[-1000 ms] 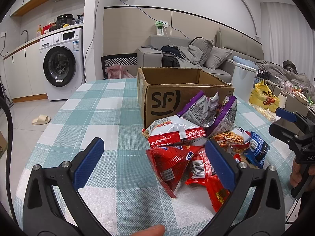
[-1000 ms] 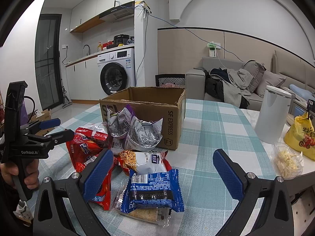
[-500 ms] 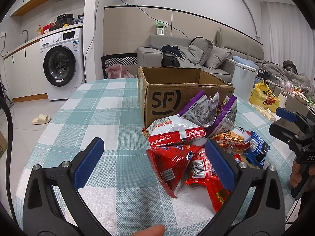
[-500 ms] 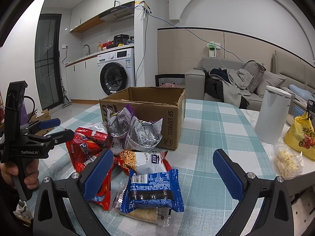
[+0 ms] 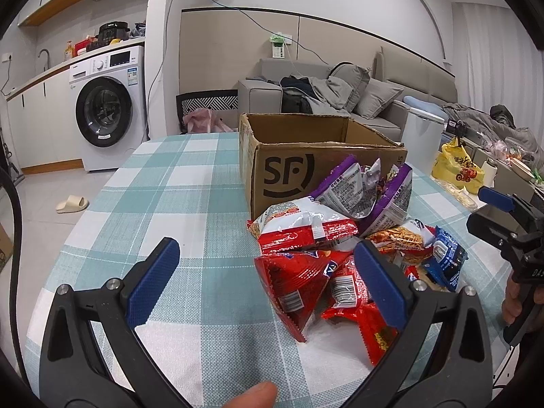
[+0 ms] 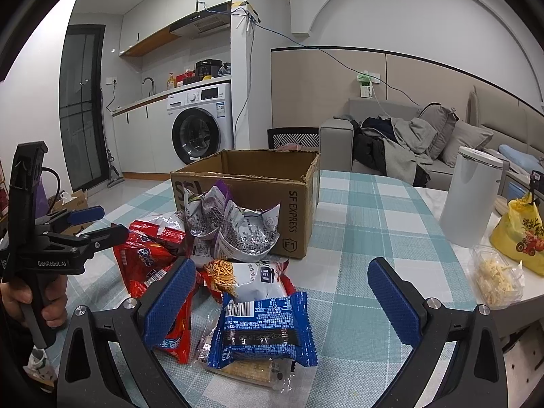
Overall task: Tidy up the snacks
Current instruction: 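Grasp the blue biscuit pack with the right tool while the left tool grasps a red chip bag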
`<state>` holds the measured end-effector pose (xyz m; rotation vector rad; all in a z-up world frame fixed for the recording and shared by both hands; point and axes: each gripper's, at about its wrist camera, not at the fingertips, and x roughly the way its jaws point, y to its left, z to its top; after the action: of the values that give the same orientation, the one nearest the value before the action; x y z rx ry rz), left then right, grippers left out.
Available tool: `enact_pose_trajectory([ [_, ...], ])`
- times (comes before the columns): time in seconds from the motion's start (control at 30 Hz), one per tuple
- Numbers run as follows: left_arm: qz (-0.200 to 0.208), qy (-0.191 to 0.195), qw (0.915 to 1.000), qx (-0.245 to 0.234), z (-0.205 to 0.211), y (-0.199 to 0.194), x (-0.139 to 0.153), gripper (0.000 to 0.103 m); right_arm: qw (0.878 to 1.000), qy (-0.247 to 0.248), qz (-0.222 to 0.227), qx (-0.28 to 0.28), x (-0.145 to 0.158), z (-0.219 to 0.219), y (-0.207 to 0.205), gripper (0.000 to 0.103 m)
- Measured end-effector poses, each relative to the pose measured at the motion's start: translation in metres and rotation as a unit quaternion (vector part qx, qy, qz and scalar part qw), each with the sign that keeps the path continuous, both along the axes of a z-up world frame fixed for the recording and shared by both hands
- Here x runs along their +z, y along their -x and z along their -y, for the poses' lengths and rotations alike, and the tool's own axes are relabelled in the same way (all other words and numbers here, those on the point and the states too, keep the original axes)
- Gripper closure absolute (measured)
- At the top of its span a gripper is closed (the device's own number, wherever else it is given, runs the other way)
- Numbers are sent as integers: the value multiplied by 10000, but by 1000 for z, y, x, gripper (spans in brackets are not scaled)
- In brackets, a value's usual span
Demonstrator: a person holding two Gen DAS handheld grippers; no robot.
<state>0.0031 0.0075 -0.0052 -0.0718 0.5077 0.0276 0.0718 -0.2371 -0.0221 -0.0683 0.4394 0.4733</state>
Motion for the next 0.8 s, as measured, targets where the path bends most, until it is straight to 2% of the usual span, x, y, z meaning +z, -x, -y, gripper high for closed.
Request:
enact_pose_trajectory([
  [0.27, -100, 50, 9999, 1, 1, -3, -3, 1, 9997, 80, -242, -2, -1, -4, -8, 0],
  [0.43, -178, -137, 9997, 72, 1, -7, -1, 1, 9980, 122, -627, 4, -5, -4, -18, 0],
  [0.67, -504, -64, 9987, -98, -3, -13, -2, 1, 9937, 268, -1087, 44, -16, -4, -27, 0],
  [0.8, -782, -153, 9965, -252, 1, -21, -8, 1, 9896, 223, -1416, 122, -25, -4, -31, 0],
])
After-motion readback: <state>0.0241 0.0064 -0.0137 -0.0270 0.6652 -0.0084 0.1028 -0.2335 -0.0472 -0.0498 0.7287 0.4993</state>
